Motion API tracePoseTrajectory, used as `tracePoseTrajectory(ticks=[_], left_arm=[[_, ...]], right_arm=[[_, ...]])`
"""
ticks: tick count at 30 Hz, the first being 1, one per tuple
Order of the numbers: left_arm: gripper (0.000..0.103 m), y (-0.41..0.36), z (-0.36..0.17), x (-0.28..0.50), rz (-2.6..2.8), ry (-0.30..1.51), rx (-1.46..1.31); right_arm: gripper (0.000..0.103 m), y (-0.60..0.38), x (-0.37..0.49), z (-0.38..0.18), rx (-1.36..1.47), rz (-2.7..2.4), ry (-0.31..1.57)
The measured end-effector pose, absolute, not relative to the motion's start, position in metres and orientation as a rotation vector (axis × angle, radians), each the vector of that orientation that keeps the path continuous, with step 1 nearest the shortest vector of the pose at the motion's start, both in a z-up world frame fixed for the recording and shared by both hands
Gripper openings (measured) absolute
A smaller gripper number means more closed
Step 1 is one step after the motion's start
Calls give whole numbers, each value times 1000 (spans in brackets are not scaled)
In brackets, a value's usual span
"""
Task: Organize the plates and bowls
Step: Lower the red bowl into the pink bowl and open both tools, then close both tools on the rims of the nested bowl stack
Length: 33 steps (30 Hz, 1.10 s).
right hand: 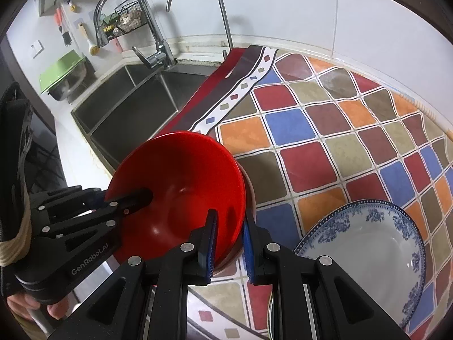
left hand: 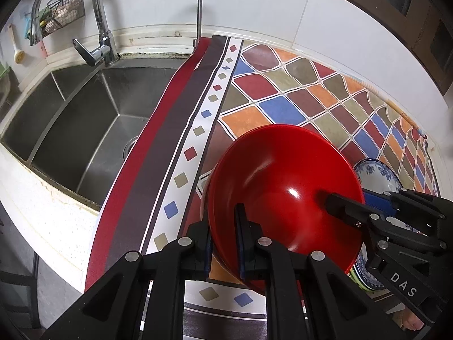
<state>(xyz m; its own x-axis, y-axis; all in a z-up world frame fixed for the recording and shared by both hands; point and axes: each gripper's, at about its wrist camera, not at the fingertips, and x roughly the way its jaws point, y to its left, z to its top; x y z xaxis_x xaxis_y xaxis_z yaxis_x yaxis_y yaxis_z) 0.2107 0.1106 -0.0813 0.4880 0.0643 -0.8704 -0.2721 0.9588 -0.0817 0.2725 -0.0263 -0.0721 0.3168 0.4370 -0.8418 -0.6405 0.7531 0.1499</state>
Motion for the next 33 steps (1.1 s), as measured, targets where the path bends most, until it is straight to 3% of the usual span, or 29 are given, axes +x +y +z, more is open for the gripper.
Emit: tracePoseTrajectory(ticks=[12, 17, 20, 25, 33], left_arm=[[23, 106, -81, 210, 185, 1049, -191], [26, 104, -77, 208, 183, 1040, -179], [36, 103, -73, 205, 198, 1023, -165], [38, 105, -60, 199, 209, 984, -148], [43, 114, -54, 196, 235, 963, -139]], right_arm=[[20, -27, 272, -73, -227, 716, 1020], [27, -31, 273, -71, -221, 705, 1010], [32, -32, 272, -68, -220, 715, 1001], [42, -36, 270, -61, -210, 702, 966], [49, -40, 272, -52, -159, 679, 943]])
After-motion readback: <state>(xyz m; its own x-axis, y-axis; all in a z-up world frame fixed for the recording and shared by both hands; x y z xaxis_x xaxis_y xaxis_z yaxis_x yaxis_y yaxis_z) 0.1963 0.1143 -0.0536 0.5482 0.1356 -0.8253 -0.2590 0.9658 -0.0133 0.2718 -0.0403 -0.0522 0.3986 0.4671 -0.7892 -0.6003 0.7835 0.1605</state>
